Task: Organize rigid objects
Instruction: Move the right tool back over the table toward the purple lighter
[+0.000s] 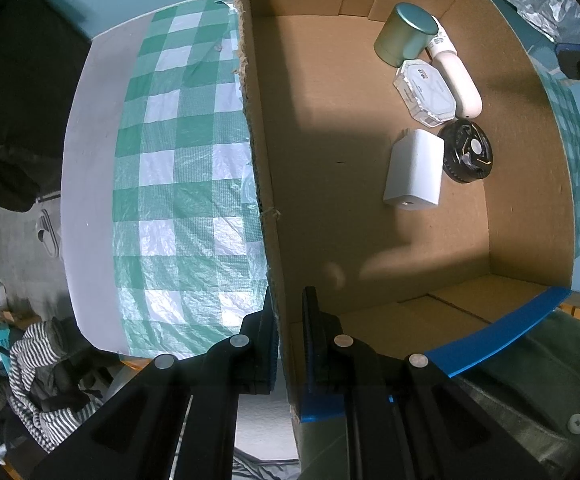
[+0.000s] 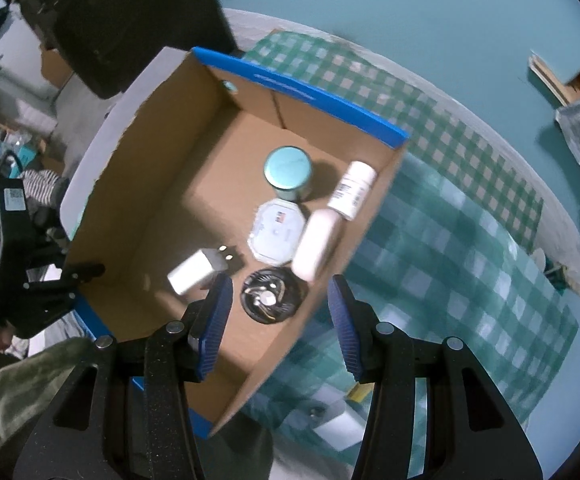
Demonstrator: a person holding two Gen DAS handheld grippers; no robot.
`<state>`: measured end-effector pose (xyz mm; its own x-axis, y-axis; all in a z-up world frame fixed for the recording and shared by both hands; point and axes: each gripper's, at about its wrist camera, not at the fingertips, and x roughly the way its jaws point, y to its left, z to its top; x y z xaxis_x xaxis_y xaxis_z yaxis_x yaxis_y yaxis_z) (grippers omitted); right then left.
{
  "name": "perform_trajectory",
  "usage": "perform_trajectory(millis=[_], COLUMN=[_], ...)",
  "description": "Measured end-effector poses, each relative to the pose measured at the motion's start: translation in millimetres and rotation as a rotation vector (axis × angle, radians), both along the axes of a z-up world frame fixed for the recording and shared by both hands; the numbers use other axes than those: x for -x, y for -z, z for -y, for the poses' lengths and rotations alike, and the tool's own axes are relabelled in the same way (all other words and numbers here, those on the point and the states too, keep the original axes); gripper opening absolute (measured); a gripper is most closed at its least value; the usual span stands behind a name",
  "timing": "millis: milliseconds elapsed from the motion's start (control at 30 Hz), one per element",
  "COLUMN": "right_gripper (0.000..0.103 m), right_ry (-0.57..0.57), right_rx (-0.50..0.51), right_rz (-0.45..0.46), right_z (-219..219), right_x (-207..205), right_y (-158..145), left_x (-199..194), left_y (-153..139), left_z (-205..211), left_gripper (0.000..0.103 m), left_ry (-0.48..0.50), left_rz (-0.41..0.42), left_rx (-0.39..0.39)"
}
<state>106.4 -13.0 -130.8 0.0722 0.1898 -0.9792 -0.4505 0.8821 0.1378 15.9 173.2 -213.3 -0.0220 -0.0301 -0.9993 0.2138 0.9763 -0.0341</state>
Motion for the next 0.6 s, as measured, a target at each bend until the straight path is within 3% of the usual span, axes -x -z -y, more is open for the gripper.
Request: perform_trajectory(millis=[600], right_gripper=[0.056], right_ry=[0.209], right_rx=[0.013], right_rz=[-0.059], right_z=[77], right_x=[16], right_y=[20], left_x=[0], left_y=[-2], left_z=[1], left_gripper=[0.011], left_ry=[0.004], left_rz=[0.0], left_rx=[0.0])
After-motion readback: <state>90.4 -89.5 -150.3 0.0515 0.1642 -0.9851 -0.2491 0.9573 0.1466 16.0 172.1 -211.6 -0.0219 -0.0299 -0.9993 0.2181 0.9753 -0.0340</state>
